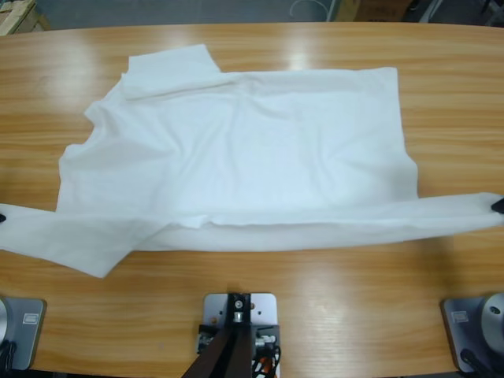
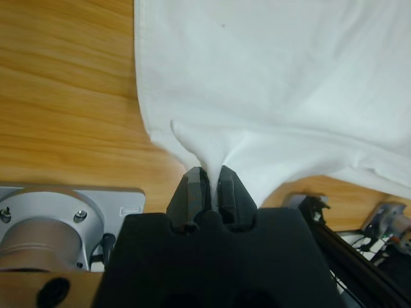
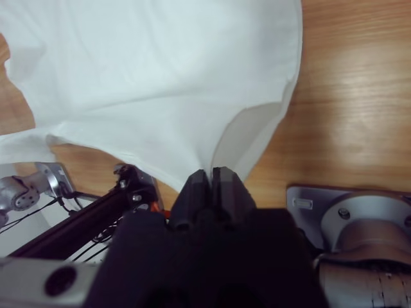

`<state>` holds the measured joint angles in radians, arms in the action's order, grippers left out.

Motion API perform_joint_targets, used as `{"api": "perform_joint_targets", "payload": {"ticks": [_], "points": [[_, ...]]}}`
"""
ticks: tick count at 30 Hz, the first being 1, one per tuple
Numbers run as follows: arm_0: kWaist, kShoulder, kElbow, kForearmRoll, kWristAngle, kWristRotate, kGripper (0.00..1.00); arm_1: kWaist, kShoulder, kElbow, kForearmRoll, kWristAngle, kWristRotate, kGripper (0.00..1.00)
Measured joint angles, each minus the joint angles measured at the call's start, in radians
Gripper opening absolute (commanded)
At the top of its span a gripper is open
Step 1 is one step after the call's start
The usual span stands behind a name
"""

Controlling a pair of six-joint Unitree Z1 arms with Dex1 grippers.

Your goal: Fold clothes

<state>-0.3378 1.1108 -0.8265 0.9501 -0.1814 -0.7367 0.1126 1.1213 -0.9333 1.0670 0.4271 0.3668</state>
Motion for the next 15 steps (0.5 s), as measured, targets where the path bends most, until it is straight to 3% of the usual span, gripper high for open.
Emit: {"api": "perform_joint_targets", "payload": {"ticks": [5,15], "points": [[0.012,0.056,0.016,-0.077,0.013,0.000,0.000,0.000,0.081,0.003,-0.084,0.017,0.017,0.000],[0.144,0.219,-0.039,-0.125,0.016,0.061,0.000,-0.015,0.273,-0.043,-0.145,0.022,-0.009,0.000]]}}
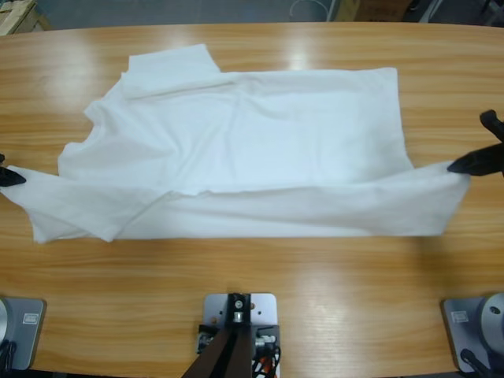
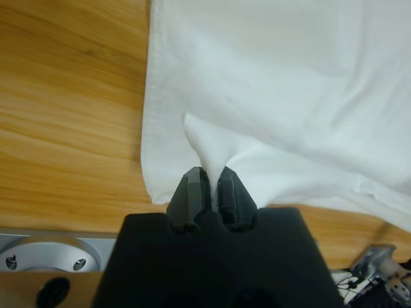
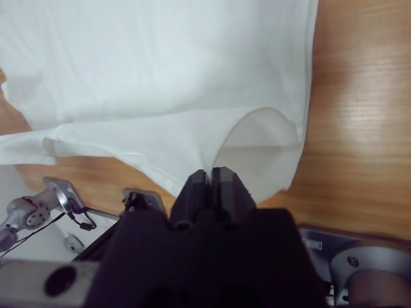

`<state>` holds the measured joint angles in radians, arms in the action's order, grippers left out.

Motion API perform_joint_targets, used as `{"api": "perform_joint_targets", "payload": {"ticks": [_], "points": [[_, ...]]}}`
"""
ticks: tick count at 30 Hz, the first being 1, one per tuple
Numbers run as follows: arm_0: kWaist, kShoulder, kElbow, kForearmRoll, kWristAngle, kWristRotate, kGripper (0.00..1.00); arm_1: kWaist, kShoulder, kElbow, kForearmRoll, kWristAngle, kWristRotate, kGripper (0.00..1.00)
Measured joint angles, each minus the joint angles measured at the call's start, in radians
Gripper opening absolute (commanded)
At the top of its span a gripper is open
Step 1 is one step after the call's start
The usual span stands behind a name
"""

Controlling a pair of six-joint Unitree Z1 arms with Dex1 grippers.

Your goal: Fold clothes

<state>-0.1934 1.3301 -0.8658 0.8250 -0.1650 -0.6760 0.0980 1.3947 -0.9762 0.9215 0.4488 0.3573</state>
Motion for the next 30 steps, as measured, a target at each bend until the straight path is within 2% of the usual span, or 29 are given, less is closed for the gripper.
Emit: {"api": "perform_joint_targets", "payload": {"ticks": [14,23,24,25,28,30], "points": [[0.030,0.108,-0.021,-0.014,0.000,0.036,0.000,-0.003,0.138,-0.006,-0.056,-0.003,-0.025,0.000],[0.030,0.153,-0.048,-0.016,0.000,0.052,0.000,-0.033,0.151,-0.006,-0.069,-0.077,-0.025,0.000],[0.030,0.156,-0.049,-0.016,0.000,0.056,0.000,-0.035,0.153,-0.007,-0.071,-0.078,-0.025,0.374],[0.030,0.160,-0.051,-0.016,0.000,0.059,0.000,-0.036,0.158,-0.009,-0.073,-0.078,-0.025,0.707],[0.030,0.175,-0.055,-0.016,0.000,0.065,0.000,-0.038,0.179,-0.012,-0.079,-0.077,-0.029,0.919],[0.030,0.184,-0.060,-0.016,0.000,0.070,0.000,-0.038,0.185,-0.012,-0.082,-0.077,-0.032,0.980]]}}
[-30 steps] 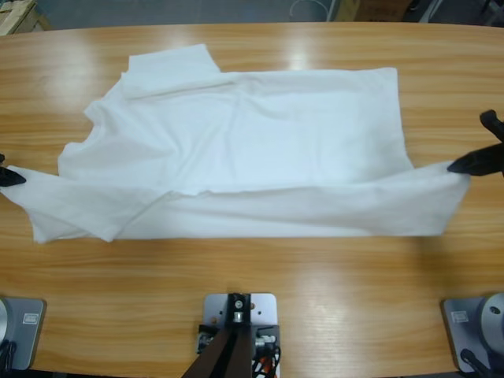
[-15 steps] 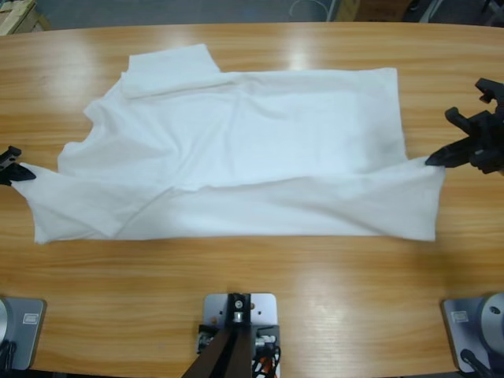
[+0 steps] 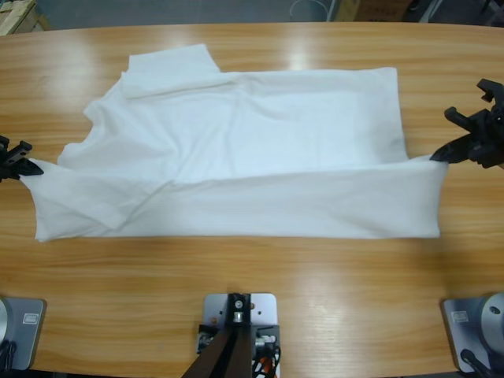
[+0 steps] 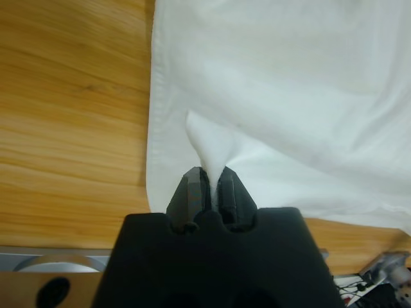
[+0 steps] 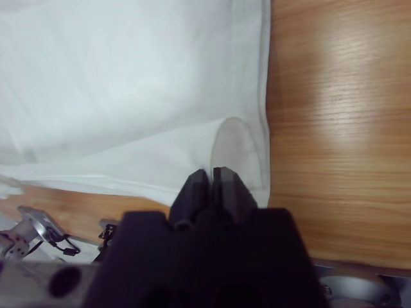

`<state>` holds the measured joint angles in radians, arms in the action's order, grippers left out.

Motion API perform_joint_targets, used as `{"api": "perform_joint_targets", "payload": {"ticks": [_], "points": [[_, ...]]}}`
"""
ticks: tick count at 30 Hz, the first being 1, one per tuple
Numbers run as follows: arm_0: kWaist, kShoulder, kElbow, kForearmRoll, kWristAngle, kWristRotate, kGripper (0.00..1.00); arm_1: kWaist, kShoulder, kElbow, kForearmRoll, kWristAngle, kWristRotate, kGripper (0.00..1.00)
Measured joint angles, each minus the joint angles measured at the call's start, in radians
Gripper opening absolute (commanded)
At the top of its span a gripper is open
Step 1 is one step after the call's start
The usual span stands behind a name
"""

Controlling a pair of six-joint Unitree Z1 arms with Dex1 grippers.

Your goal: Fold clothes

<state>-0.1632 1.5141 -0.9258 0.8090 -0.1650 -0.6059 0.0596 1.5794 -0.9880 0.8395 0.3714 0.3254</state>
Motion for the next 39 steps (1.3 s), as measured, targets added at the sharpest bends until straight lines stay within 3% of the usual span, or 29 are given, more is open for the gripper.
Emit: {"api": "perform_joint_targets", "payload": {"ticks": [10,11,12,13,14,27,39], "points": [[-0.004,0.058,-0.062,0.000,0.000,0.030,0.000,-0.002,0.000,-0.032,0.000,-0.008,-0.002,1.000],[-0.007,0.063,-0.072,0.000,0.000,0.036,0.204,-0.002,0.000,-0.037,0.000,-0.010,-0.002,1.000],[-0.009,0.067,-0.079,0.000,0.000,0.040,0.680,-0.002,0.000,-0.040,0.000,-0.011,-0.002,1.000],[-0.010,0.073,-0.085,0.000,0.000,0.044,0.894,-0.002,0.000,-0.043,0.000,-0.012,-0.002,1.000],[-0.012,0.083,-0.089,0.000,0.000,0.048,0.970,-0.002,0.000,-0.045,0.001,-0.012,-0.002,1.000],[-0.021,0.109,-0.106,0.001,0.055,0.063,0.996,-0.002,-0.009,-0.046,0.018,-0.014,-0.014,1.000],[-0.044,-0.115,-0.121,-0.022,0.052,0.145,1.000,-0.003,-0.173,-0.131,0.091,0.016,-0.133,1.000]]}}
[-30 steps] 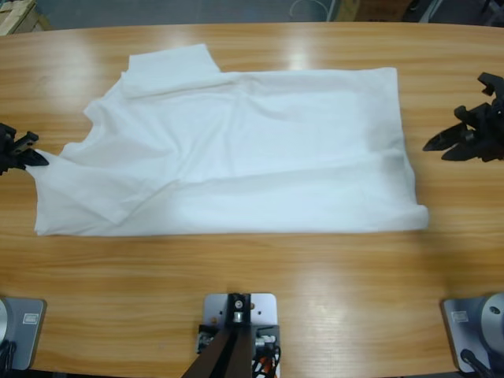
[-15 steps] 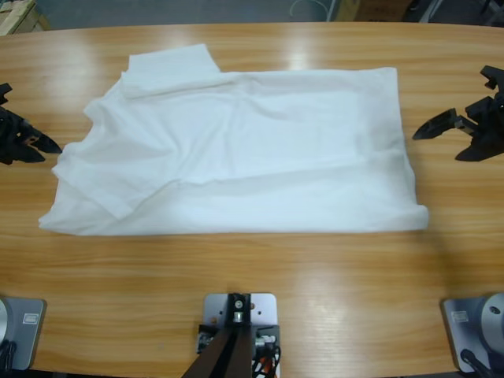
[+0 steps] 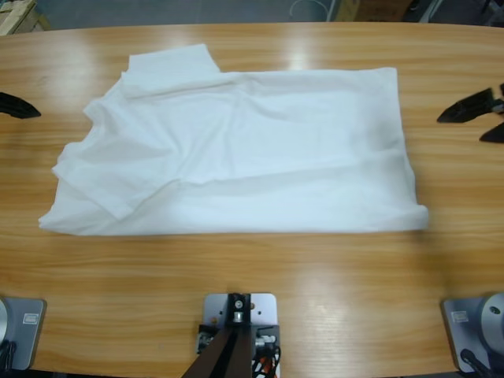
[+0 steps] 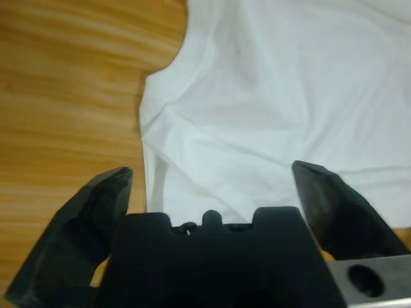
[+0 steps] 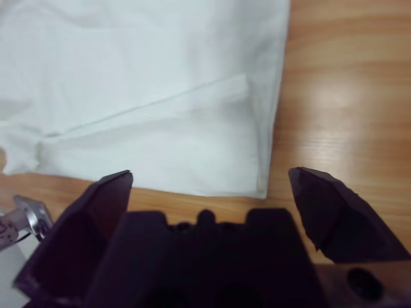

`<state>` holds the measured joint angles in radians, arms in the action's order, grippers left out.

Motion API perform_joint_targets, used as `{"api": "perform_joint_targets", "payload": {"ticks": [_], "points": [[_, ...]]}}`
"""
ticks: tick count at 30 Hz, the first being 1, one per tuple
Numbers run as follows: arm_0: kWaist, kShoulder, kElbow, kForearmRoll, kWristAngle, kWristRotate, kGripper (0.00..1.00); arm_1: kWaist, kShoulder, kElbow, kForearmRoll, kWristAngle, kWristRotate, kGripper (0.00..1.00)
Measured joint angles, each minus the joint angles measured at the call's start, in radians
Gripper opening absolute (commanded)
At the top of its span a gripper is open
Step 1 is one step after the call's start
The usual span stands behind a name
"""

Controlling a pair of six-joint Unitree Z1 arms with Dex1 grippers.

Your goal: Fold clothes

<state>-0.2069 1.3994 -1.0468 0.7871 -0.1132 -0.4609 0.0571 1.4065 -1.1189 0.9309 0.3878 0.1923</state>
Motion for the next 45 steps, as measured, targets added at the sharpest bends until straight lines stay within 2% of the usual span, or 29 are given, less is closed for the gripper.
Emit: {"api": "perform_joint_targets", "payload": {"ticks": [5,8,13,18,21,23,27,33,41,45], "points": [[-0.132,0.048,-0.114,0.017,-0.056,0.168,1.000,-0.001,-0.033,-0.097,0.058,0.062,-0.105,1.000],[-0.154,0.109,-0.204,0.060,-0.060,0.214,1.000,-0.001,-0.021,-0.193,0.109,0.081,-0.141,1.000],[-0.118,0.249,-0.399,0.164,-0.061,0.227,0.999,-0.010,0.104,-0.468,0.202,0.106,-0.168,1.000],[-0.062,0.405,-0.593,0.216,-0.087,0.227,0.988,-0.077,0.269,-0.695,0.258,0.184,-0.189,0.996],[-0.043,0.535,-0.742,0.268,-0.109,0.227,0.863,-0.124,0.384,-0.792,0.278,0.248,-0.204,0.991],[-0.026,0.620,-0.840,0.304,-0.129,0.227,0.862,-0.150,0.477,-0.860,0.299,0.291,-0.211,0.987],[0.006,0.727,-0.981,0.373,-0.169,0.227,0.862,-0.173,0.656,-1.006,0.375,0.316,-0.214,0.976],[0.015,0.829,-1.064,0.461,-0.188,0.227,0.858,-0.192,0.831,-1.110,0.449,0.320,-0.218,0.974],[-0.071,0.921,-1.073,0.524,-0.235,0.233,0.858,-0.081,0.888,-1.020,0.454,0.319,-0.258,0.973],[-0.103,0.969,-1.082,0.534,-0.228,0.245,0.853,-0.069,0.888,-1.017,0.454,0.319,-0.260,0.973]]}}
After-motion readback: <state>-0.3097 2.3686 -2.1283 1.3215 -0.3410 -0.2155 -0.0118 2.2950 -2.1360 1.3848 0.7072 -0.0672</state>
